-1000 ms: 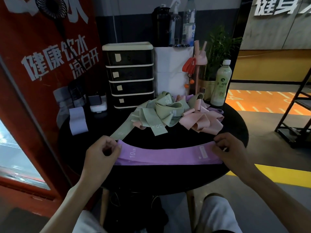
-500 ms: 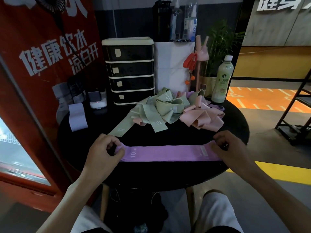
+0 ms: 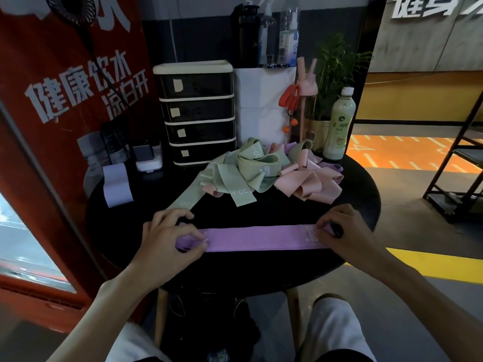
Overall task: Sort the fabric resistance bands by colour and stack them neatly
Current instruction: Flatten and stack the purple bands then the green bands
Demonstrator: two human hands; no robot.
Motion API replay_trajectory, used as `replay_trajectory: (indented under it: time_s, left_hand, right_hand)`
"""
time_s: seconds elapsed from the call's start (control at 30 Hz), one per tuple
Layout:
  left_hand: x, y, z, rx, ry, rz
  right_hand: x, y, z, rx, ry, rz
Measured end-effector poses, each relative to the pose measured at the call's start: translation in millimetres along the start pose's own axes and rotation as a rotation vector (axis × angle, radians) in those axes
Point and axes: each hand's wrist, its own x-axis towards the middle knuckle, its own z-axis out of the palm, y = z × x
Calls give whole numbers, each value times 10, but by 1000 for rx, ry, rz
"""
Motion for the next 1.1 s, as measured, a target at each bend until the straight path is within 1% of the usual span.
replay_trajectory:
  time_s: [0.07,0.17,0.27,0.33,0.43,0.53,0.63,0.73,0.8,0.93,1.1]
  left_hand:
    - [50,46,-15,46,-14,3]
    - [235,236,-13,68,36,44]
    - [605,523,72,43,76,91]
    - [918,692,188,39,73,106]
    - [1402,830,422,54,26,100]
    - [1810,808,661,117,-79,70]
    - [2056,707,829,144,-162,-7]
    - [2145,641,947,153,-233,-34]
    - [2171,610,987,125,-244,-23]
    - [2222,550,998,91,-254,-7]
    - [2250,552,1013,124,-273,-21]
  right_hand:
    - [3,-2,-4,-3,-12,3]
    - [35,-20,-50,50,10,-28]
    - [179,-90,-184,84,-1,-47]
    - [337,-173,-284,77,33,-98]
    - [650,-291,-395,104,67,-132]
    - [1086,-299,-453,111,81,-120]
    - [1592,-204,-438,80,92,-115]
    - [2063,-67,-351,9,117,-98]
    - [2319,16,-275,-25,113,-85]
    - [2664,133,-89,-155,50,-89]
    - [2877,309,136,-261,3,2]
